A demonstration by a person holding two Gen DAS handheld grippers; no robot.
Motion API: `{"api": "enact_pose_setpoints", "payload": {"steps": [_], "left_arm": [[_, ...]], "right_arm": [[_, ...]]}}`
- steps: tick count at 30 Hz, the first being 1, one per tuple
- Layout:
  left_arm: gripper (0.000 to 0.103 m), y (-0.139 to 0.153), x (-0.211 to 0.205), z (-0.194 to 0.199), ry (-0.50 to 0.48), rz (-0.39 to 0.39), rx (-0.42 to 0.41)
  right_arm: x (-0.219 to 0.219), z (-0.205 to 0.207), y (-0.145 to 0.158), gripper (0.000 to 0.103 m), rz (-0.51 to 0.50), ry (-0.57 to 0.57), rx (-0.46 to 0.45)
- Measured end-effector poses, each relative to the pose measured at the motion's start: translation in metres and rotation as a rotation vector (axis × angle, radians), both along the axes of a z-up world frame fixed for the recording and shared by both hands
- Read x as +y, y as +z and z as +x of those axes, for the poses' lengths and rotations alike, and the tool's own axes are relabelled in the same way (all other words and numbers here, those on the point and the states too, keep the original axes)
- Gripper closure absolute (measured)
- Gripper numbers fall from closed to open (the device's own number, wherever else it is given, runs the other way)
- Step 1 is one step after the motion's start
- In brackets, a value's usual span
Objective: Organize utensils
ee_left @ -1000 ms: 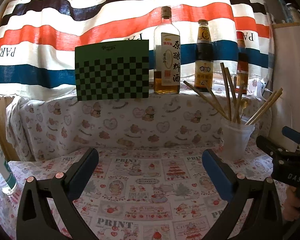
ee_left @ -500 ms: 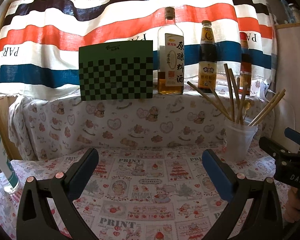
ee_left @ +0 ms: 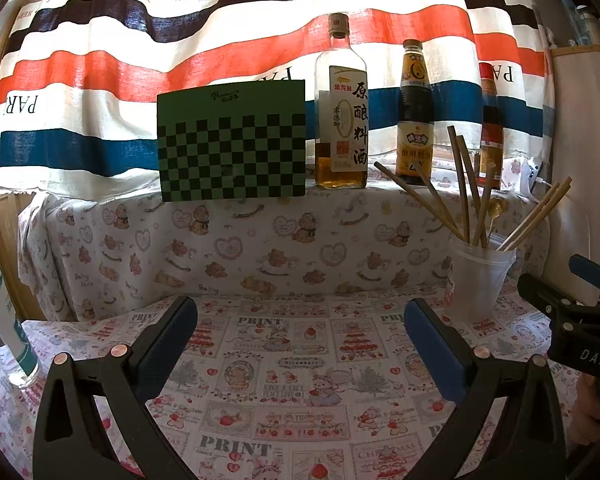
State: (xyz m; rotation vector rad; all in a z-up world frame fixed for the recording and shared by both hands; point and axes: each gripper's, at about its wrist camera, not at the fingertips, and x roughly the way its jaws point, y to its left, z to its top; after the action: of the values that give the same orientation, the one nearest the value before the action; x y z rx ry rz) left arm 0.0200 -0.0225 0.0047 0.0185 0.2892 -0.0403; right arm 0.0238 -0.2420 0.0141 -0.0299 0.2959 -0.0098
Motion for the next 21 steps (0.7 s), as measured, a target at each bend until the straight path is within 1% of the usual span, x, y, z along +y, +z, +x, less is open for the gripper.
{"api": "enact_pose_setpoints", "payload": {"steps": [21], "left_arm": [[0.000,0.0000,-0.0023,-0.0008,0.000,0.004,0.000]], "right_arm": [[0.0004,0.0009,-0.0012,0.000,-0.003,0.008,0.004]]}}
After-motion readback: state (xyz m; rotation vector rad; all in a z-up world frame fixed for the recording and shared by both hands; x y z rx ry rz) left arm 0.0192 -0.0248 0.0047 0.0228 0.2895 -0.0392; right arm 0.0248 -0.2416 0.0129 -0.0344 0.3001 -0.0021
